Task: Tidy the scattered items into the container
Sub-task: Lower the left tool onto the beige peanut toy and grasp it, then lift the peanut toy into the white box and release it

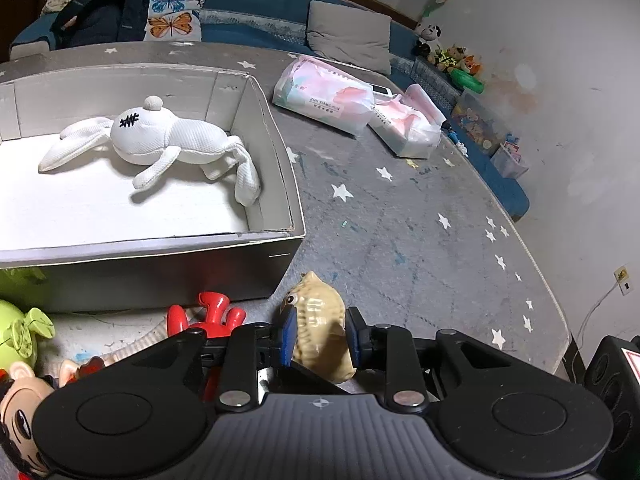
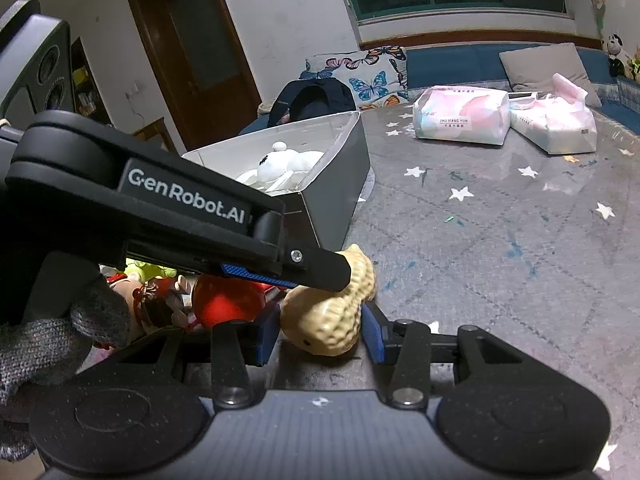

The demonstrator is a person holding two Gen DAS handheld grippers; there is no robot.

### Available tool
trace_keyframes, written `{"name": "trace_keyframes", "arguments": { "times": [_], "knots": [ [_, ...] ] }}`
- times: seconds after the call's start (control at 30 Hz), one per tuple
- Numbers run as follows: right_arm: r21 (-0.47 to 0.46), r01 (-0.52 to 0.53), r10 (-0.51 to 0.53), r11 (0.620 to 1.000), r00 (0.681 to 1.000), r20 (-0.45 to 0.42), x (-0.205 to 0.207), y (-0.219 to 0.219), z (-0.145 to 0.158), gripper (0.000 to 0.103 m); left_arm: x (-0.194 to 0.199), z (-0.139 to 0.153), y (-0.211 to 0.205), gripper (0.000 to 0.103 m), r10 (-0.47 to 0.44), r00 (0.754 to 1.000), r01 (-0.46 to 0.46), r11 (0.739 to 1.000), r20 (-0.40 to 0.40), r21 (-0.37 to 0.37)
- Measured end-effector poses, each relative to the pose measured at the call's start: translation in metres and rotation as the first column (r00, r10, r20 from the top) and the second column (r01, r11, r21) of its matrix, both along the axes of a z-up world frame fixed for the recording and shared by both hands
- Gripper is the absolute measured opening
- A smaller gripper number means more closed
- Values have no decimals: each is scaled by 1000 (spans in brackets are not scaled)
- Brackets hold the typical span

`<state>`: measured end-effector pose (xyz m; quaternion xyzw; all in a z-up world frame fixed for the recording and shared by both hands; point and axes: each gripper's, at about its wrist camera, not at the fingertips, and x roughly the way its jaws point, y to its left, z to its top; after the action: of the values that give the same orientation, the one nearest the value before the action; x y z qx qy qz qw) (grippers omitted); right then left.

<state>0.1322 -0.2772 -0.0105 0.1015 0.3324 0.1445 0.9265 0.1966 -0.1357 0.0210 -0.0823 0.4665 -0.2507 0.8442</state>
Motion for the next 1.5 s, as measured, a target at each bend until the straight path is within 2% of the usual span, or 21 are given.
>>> {"name": "trace_keyframes", "arguments": {
  "times": [0.4, 0.63, 0.83, 0.97, 1.13, 1.37, 1.5],
  "knots": [
    [-10, 1, -1, 1000, 1000, -14, 2, 5, -3, 43, -1, -2, 1, 35, 46, 999, -46, 999, -6, 2],
    [-34, 8, -8, 999, 1000, -2, -11, 7, 4, 43, -11, 0, 5, 35, 36, 999, -36, 999, -15, -41],
    [-95, 10, -2, 995, 997, 82, -27, 14, 29, 43, -29, 28, 12, 35, 42, 996, -34, 995, 75, -96],
    [-134, -14, 35, 991, 987, 158, -19, 25, 56, 43, -29, 53, 25, 35, 82, 984, -61, 989, 157, -134],
    [-204, -67, 106, 977, 976, 191, 15, 47, 74, 43, 1, 65, 47, 35, 146, 973, -114, 978, 179, -174],
    [-266, -132, 169, 955, 978, 124, 80, 80, 68, 43, 64, 46, 81, 35, 215, 973, -192, 955, 79, -225],
    [-283, -154, 179, 947, 982, 67, 107, 92, 59, 43, 90, 30, 88, 35, 227, 974, -215, 951, 29, -220]
  ]
}}
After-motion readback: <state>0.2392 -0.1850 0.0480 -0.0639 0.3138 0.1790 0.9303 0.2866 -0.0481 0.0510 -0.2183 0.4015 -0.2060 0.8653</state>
